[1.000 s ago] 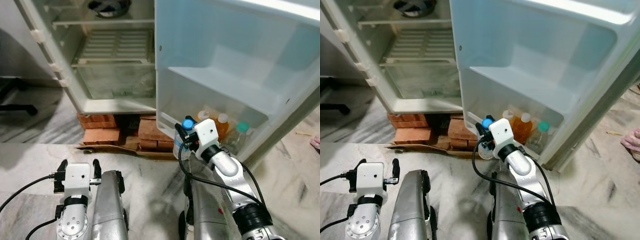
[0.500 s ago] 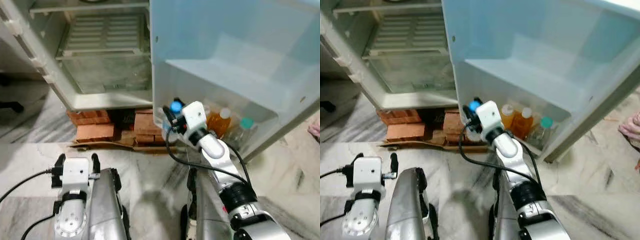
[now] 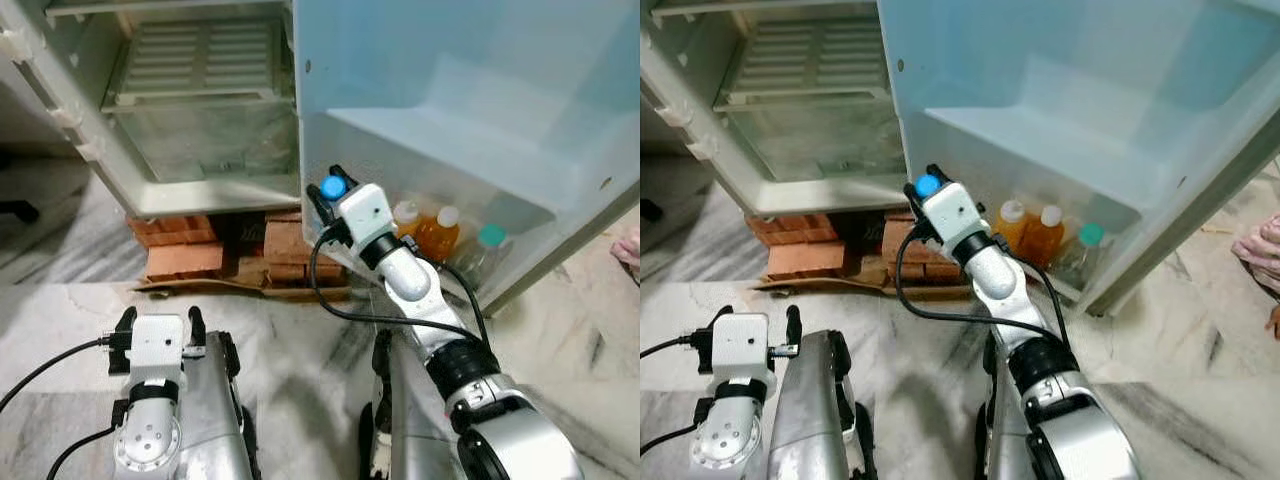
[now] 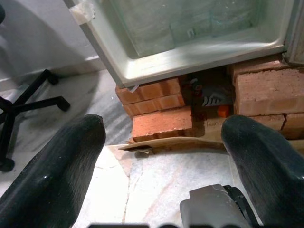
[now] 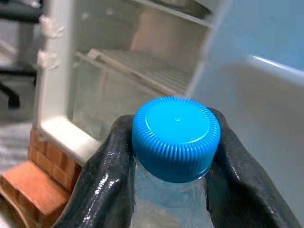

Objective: Restocking fridge

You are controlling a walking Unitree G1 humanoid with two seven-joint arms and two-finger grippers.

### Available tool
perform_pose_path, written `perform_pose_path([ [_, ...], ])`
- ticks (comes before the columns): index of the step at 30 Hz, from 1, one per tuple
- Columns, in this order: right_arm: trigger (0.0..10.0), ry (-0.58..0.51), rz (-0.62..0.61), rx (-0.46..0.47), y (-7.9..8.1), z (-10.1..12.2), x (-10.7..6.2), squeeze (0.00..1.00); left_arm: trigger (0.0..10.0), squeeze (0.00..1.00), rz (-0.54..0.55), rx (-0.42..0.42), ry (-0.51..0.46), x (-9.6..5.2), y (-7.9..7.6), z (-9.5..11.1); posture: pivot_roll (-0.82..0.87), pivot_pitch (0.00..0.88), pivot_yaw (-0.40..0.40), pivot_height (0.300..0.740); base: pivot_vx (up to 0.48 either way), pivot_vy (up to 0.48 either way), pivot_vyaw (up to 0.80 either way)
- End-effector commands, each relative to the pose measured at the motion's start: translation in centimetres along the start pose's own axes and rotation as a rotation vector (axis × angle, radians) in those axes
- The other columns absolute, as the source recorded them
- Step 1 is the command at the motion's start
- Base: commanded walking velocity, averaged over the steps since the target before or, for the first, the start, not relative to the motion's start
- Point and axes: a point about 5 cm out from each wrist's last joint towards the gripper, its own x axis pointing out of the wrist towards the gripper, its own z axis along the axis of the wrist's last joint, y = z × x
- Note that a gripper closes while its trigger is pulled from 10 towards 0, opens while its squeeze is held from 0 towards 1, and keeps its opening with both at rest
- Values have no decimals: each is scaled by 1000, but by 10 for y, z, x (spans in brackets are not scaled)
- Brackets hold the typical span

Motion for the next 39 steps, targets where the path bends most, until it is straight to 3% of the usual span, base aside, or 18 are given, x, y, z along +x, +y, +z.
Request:
perform_pose_path([
  [1,10000,-88,-15,-85,-7,15,9,0,10000,0,4,7,6,-2,3,0,103,241,-19,508,0,0,0],
  [5,10000,-134,-16,-162,-4,23,17,0,10000,0,-19,3,-13,-2,-1,3,115,242,-20,508,0,0,0],
  [8,10000,-207,-44,-170,-8,41,29,0,10000,0,-15,3,-12,-3,-1,3,122,242,-22,508,0,0,0],
  [13,10000,-268,-53,-191,-11,53,34,0,10000,0,-14,3,-8,-4,-1,3,124,241,-24,508,0,0,0],
  [18,10000,-173,-22,-205,-3,29,27,0,10000,0,-22,3,-6,-4,-2,3,129,246,-24,508,0,0,0],
  [19,10000,-88,-11,-183,3,12,20,0,10000,0,-25,3,-5,-5,-3,3,129,246,-24,508,0,0,0],
  [21,10000,-65,-9,-174,5,7,18,0,10000,0,-26,3,-5,-5,-3,3,130,247,-24,508,0,0,0],
  [22,10000,-2,-34,-103,8,-4,13,0,10000,0,-26,4,-4,-5,-3,3,138,253,-25,508,0,0,0],
  [24,10000,-2,-34,-103,8,-4,13,0,10000,0,-26,4,-4,-5,-3,3,138,253,-25,508,0,0,0],
  [27,10000,74,16,-75,31,-20,1,0,10000,0,-28,4,-3,-6,-4,3,138,257,-29,508,0,0,0],
  [31,10000,75,40,-75,40,-22,-2,0,10000,0,-29,2,0,-7,-5,3,139,261,-31,508,0,0,0],
  [36,10000,-10,8,-121,32,-8,9,0,10000,0,-29,-1,4,-9,-6,3,140,269,-34,508,0,0,0],
  [39,10000,-83,-47,-169,16,9,21,0,10000,0,-28,-3,5,-10,-6,3,143,275,-36,508,0,0,0],
])
